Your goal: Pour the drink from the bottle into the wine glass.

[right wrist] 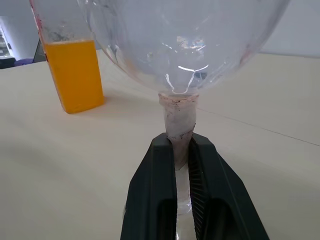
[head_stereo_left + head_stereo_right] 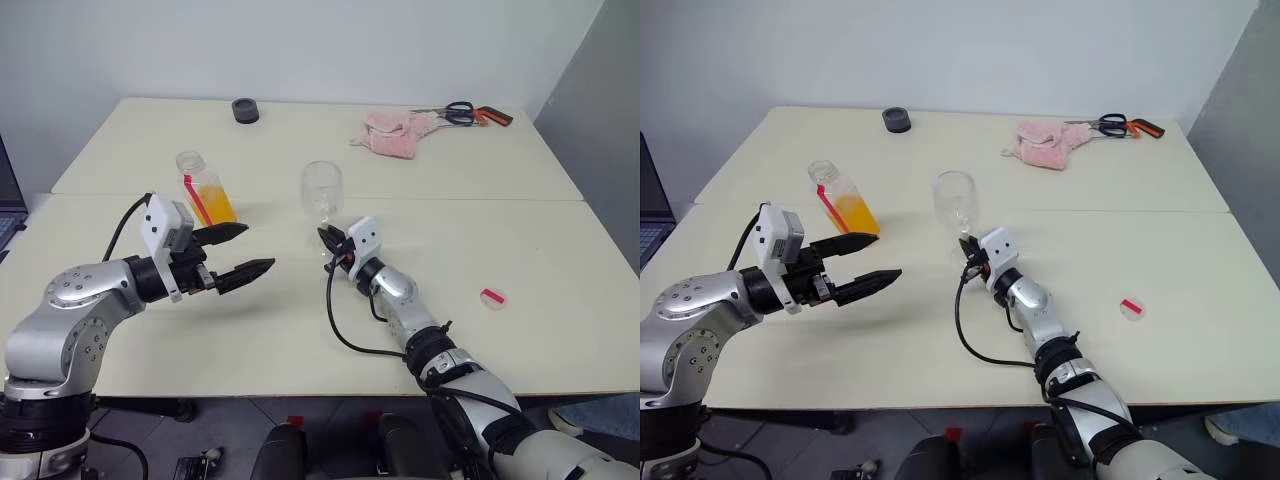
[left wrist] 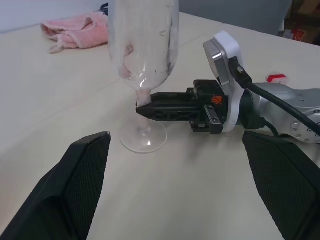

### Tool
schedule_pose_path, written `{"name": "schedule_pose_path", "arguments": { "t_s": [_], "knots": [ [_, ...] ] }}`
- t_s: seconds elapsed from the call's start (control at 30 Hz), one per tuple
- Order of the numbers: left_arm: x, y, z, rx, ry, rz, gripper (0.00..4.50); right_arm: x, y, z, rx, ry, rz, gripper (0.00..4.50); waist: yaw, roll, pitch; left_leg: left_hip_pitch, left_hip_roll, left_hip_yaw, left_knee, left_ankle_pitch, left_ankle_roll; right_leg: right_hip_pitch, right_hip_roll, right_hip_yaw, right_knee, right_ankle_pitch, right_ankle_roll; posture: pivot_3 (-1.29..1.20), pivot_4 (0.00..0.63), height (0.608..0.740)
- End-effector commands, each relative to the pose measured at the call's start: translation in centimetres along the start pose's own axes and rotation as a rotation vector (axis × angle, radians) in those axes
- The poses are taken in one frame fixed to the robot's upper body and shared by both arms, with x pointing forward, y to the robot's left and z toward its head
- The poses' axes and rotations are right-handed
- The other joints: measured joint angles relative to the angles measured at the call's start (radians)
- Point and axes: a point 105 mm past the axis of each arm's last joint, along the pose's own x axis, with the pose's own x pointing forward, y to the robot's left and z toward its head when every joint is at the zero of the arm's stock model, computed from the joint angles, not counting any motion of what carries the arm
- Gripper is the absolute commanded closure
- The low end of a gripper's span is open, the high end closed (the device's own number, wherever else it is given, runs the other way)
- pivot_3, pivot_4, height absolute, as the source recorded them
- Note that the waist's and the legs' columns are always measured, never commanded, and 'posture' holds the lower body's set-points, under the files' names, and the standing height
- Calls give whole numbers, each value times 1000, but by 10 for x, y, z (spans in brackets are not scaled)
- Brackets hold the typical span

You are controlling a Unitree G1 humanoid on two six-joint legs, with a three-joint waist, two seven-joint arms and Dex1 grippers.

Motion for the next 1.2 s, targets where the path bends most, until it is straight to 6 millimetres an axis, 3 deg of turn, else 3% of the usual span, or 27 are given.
{"name": "schedule_pose_path", "arguments": {
  "t_s": [0.03,1.2],
  "knots": [
    [-4,3,20,74,-32,16,0,4,7,4,-1,-19,29,4428,0,0,0,0,0,0,0,0,0,0,0,0,0,0,0,0,150,740],
    [-14,19,44,180,-61,45,0,5,5,0,64,13,27,4428,-7,0,0,1,0,0,0,0,0,0,0,0,0,0,0,0,150,740]
  ]
}}
